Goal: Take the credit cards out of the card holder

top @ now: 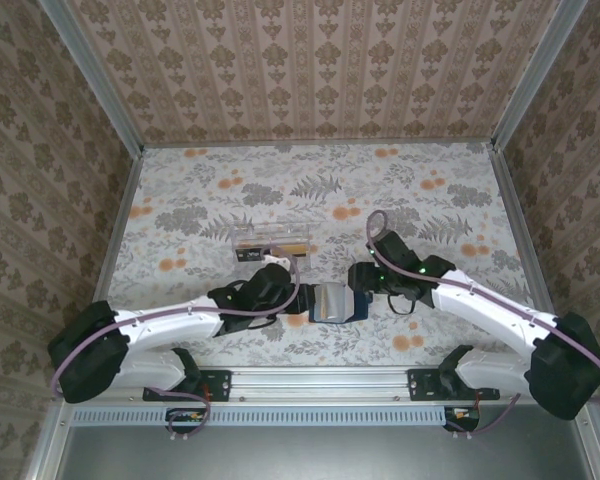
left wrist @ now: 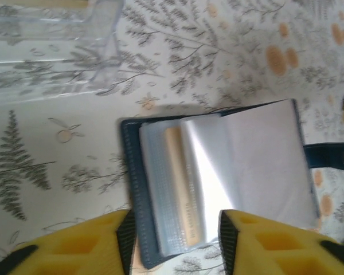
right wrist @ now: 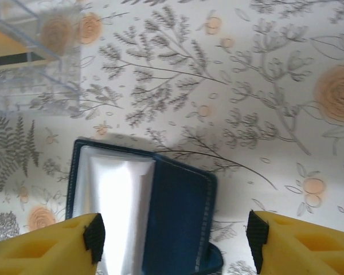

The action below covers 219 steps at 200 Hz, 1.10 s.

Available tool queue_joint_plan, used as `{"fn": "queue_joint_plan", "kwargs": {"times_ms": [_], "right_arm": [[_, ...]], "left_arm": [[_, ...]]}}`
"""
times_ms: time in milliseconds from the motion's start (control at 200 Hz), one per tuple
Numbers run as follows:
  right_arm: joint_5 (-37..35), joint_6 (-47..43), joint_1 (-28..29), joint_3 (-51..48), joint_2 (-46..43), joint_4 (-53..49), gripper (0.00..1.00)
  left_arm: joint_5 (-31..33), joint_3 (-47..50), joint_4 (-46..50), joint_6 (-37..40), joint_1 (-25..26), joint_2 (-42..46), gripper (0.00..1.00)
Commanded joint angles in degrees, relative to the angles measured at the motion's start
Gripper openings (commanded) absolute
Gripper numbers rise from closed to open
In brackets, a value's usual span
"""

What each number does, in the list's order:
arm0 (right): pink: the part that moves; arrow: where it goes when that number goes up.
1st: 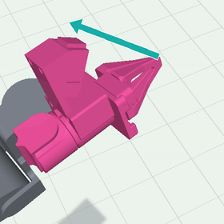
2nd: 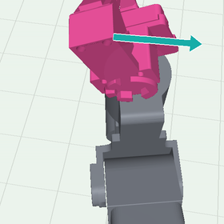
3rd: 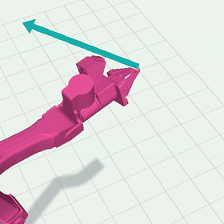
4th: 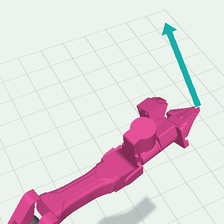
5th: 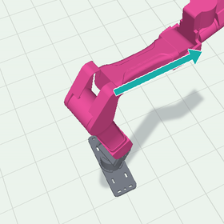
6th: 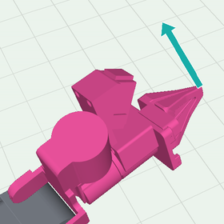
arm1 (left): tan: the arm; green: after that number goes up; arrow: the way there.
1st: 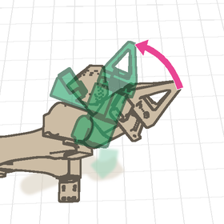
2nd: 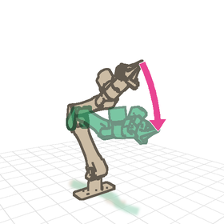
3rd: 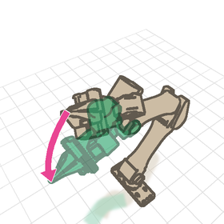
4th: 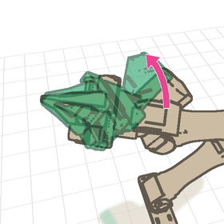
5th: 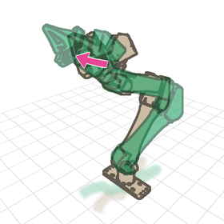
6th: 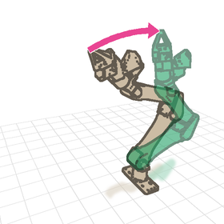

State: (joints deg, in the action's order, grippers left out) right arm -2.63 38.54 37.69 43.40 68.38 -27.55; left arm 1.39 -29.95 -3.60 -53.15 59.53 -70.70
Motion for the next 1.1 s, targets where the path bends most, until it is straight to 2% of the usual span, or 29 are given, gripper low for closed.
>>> {"fn": "queue_joint_plan", "kwargs": {"times_ms": [0,80,90,110,175,425,650,925,955,1090], "right_arm": [[-2.49,-1.30,2.89,4.11,3.18,-2.93,0.72],[-3.41,-1.70,4.50,6.14,5.89,-4.82,0.74],[-3.43,-1.71,4.67,6.38,6.20,-4.91,0.76],[-3.55,-1.83,5.02,6.69,6.76,-5.01,0.83],[-5.00,-1.89,6.47,8.06,8.46,-5.71,0.84],[-10.79,-3.18,11.05,13.41,15.82,-10.07,0.85],[-9.75,-3.45,11.89,13.74,21.09,-8.96,0.88],[-8.75,-3.22,12.16,12.56,24.58,-6.96,0.92],[-8.43,-3.16,12.16,12.35,24.83,-6.63,1.00],[-8.26,-2.98,12.15,11.29,26.04,-6.07,1.00]], "left_arm": [[0.47,0.82,-1.23,-0.95,-0.11,-1.07,0.37],[-0.13,0.70,-2.52,-1.08,-0.11,-2.81,0.25],[-0.22,0.69,-2.72,-1.08,-0.07,-3.10,0.24],[-0.57,0.69,-3.29,-1.04,-0.03,-3.60,0.18],[-1.19,0.23,-4.33,-1.17,0.02,-5.00,0.00],[-2.53,-3.25,-7.10,-1.34,1.44,-11.85,0.00],[-2.29,-3.53,-7.67,-2.47,1.82,-14.17,0.00],[0.17,-3.49,-3.10,-5.54,2.26,-15.58,0.00],[0.33,-3.44,-2.86,-6.09,2.38,-15.85,0.00],[1.37,-3.78,-0.99,-7.81,2.68,-17.03,0.00]]}}
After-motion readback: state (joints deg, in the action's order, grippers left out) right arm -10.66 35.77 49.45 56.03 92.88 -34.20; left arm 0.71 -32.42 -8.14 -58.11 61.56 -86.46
